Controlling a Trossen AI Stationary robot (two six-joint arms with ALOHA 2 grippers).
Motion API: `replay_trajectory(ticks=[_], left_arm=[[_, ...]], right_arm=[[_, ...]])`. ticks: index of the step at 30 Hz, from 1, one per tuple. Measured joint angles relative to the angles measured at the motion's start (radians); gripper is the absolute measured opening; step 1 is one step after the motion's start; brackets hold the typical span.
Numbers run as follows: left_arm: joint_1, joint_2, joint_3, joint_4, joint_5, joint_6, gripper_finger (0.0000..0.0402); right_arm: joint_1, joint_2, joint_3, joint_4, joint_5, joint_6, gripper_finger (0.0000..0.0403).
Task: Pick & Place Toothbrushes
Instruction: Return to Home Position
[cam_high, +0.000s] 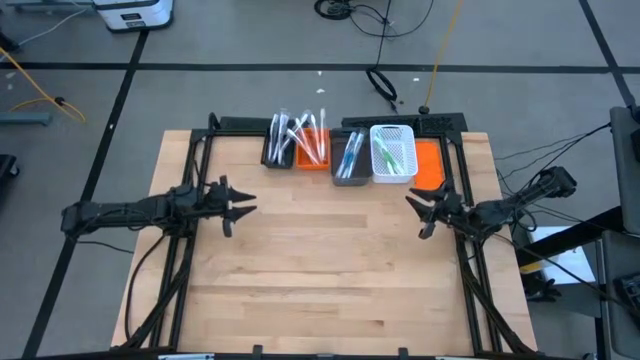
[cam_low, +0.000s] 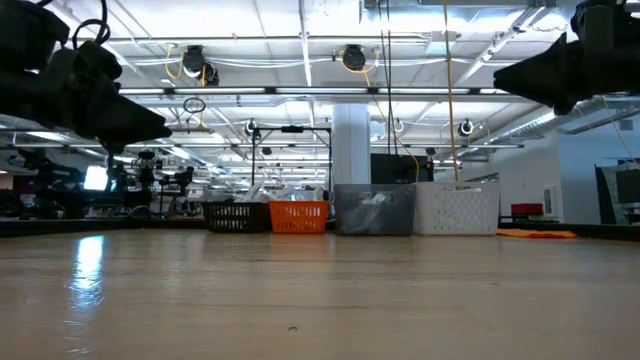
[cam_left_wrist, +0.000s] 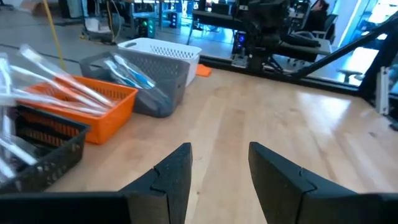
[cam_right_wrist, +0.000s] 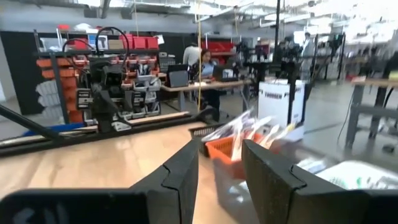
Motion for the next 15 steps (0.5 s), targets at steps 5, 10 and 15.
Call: replay_trajectory(ticks=[5,10,15], left_arm=[[-0.017,0.001,0.0,0.0,0.001,-0.019,0.0159],[-0.017,0.001,0.0,0.002,0.001,-0.013,0.0159],[-0.017,0.001,0.0,0.003,0.001,-0.014,0.0159]], right_arm=[[0.0,0.0,0.0,-0.067,0.0,0.122,0.0114],[0.0,0.0,0.0,-0.081,0.0,0.125,0.0114],[0.0,0.0,0.0,-0.081,0.0,0.125,0.0114]])
